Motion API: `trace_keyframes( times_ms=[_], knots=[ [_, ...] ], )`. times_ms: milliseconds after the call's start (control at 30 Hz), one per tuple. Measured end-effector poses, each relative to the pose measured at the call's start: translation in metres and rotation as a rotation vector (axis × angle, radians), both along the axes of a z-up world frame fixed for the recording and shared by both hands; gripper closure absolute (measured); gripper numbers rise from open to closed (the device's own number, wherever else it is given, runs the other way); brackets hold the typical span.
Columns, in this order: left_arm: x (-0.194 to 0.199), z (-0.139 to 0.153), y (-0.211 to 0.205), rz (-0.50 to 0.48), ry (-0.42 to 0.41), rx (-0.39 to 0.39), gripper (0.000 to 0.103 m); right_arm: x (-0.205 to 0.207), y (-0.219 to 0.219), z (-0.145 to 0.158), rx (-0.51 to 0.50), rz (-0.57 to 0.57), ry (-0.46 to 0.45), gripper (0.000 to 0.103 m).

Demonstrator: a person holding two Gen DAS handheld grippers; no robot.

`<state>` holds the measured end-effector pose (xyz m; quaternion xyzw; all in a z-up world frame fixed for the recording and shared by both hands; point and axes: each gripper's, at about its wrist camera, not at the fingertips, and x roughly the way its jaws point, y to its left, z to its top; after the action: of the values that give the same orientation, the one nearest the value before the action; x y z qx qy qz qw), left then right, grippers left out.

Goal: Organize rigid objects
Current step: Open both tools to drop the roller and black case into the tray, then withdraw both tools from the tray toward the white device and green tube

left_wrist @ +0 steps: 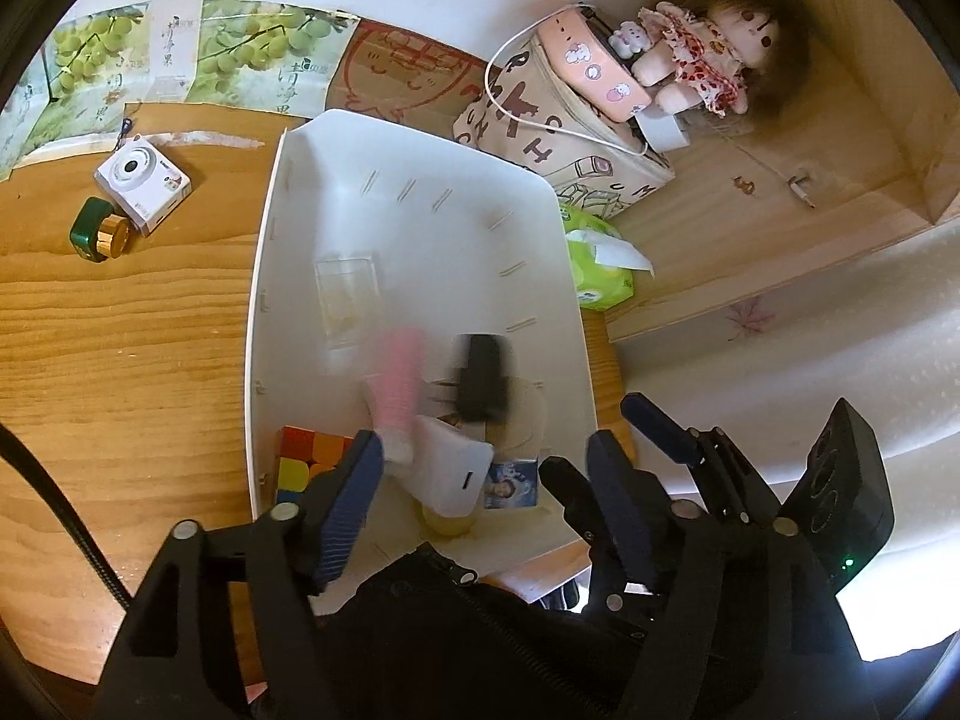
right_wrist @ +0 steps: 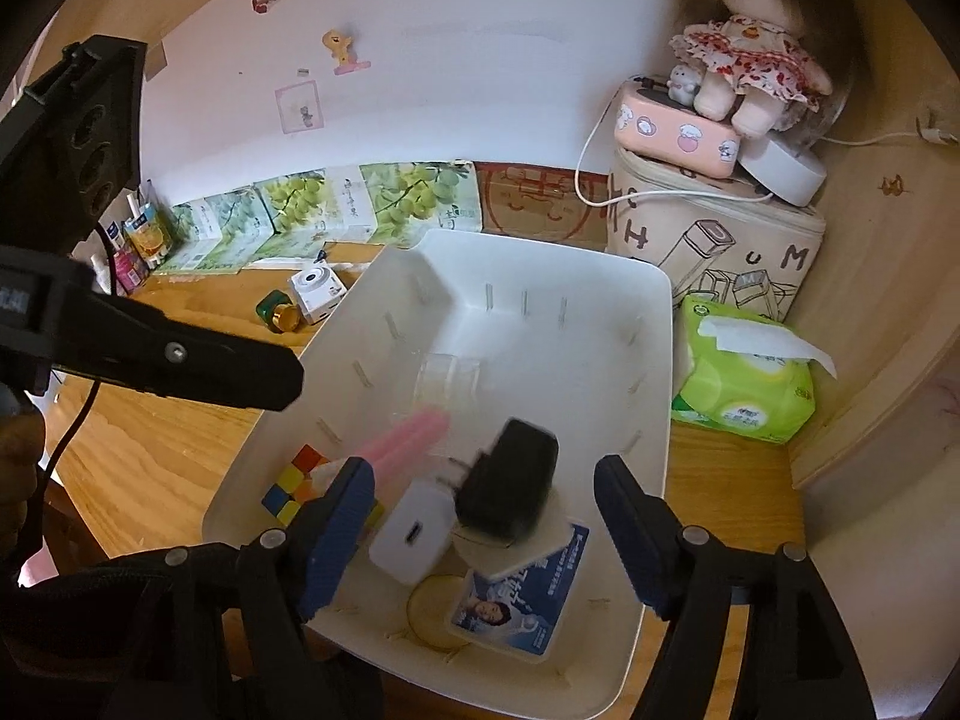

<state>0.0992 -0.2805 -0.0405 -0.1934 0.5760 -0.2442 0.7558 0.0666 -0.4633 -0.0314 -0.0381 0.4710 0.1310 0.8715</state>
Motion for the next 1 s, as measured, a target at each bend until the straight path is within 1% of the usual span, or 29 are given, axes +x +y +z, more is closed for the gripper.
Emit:
trace_keyframes(
  times_ms=[33,233,533,800,1000],
  knots=[
    [-0.001,0.0,0.001,0.004,-0.003,-0.003,0.023,-0.001,0.0,0.001,-0.001,-0.003,0.0,0.026],
    [-0.008,0.003,0.013,0.028,-0.025,-0.035,0.022,-0.009,0.005,0.003,-0.011,-0.008,0.0,0.026],
    [-0.02,0.008,0.042,0.069,-0.085,-0.047,0.022,-0.022,0.023,-0.002,-0.02,0.002,0.028,0.026],
    [-0.022,0.008,0.083,0.109,-0.127,-0.031,0.022,-0.029,0.054,-0.015,-0.009,-0.006,0.087,0.026],
    [-0.021,0.009,0.124,0.137,-0.163,0.009,0.022,-0.032,0.085,-0.021,0.006,-0.028,0.114,0.026]
  ],
)
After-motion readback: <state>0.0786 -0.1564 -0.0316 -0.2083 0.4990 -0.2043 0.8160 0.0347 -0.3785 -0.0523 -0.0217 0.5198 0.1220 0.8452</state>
